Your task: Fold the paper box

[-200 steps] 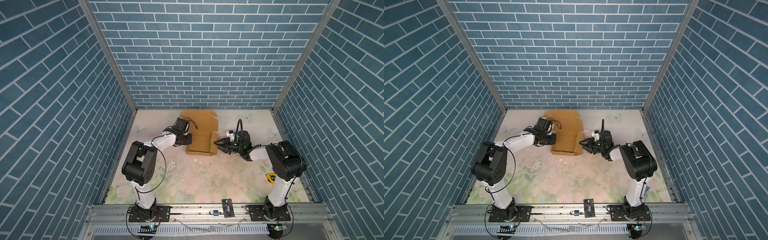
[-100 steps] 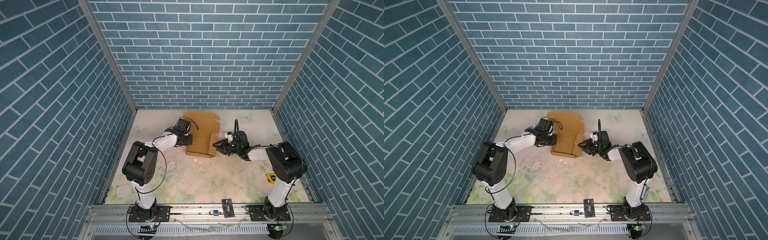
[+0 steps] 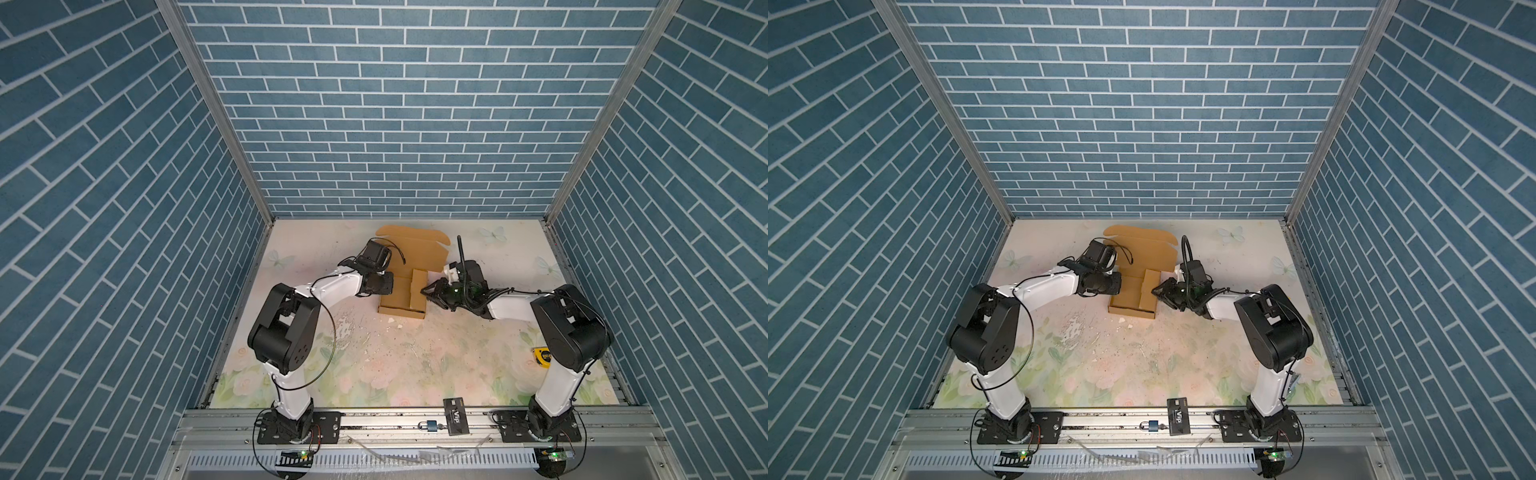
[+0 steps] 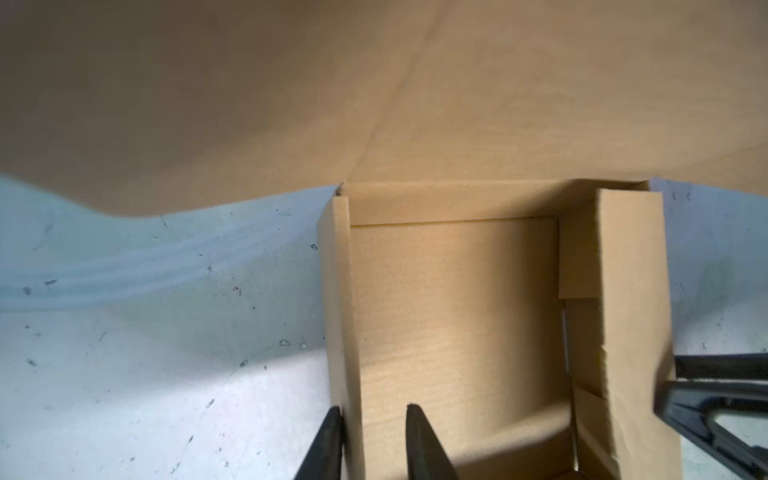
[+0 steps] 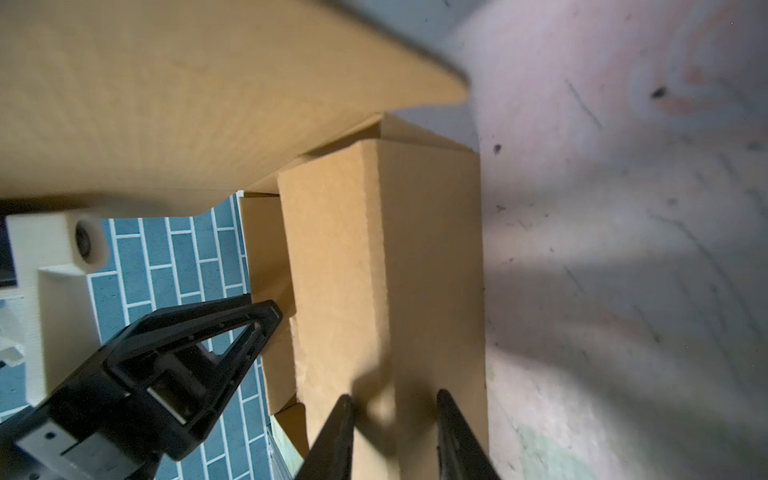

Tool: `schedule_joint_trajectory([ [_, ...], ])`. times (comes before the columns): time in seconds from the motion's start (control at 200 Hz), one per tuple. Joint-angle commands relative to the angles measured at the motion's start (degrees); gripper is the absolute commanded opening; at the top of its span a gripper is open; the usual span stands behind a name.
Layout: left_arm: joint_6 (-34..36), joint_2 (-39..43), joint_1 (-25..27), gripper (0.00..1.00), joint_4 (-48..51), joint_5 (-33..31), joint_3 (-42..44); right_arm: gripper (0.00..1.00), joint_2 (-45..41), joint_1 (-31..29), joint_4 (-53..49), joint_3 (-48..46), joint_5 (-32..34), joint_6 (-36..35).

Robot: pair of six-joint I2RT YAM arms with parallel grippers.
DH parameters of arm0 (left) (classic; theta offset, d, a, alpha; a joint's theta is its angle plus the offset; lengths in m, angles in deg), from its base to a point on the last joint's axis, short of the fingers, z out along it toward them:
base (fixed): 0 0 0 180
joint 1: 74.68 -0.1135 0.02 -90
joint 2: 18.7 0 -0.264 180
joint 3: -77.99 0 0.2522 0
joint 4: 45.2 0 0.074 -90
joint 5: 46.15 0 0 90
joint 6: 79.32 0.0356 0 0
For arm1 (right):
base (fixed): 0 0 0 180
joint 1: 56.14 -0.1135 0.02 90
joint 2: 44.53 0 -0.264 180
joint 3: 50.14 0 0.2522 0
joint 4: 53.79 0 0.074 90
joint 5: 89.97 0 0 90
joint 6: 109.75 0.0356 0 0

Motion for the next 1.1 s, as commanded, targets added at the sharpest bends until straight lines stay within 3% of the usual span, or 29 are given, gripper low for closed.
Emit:
schedule_joint_trajectory([
  [0.0, -0.4, -0.3, 1.2, 0.29, -0.1, 2.1, 0.6, 0.34, -0.3, -0.9, -3.7, 1.9, 2.3, -2.9],
  [0.41, -1.0, -2.0, 2.5, 0.32, -0.5, 1.7, -0.1, 0.34, 2.5, -3.9, -16.9, 8.3, 8.9, -13.3],
  [0.685, -1.4, -0.8, 2.9, 0.33, -1.1, 3.0, 0.9, 0.26, 3.3, -5.8, -29.7, 14.0, 17.3, -21.7],
  [1.095, 1.2, 6.5, 2.7, 0.36, -1.2, 6.7, 2.4, 0.22, 4.8, -7.1, -39.3, 19.7, 24.1, -27.1],
])
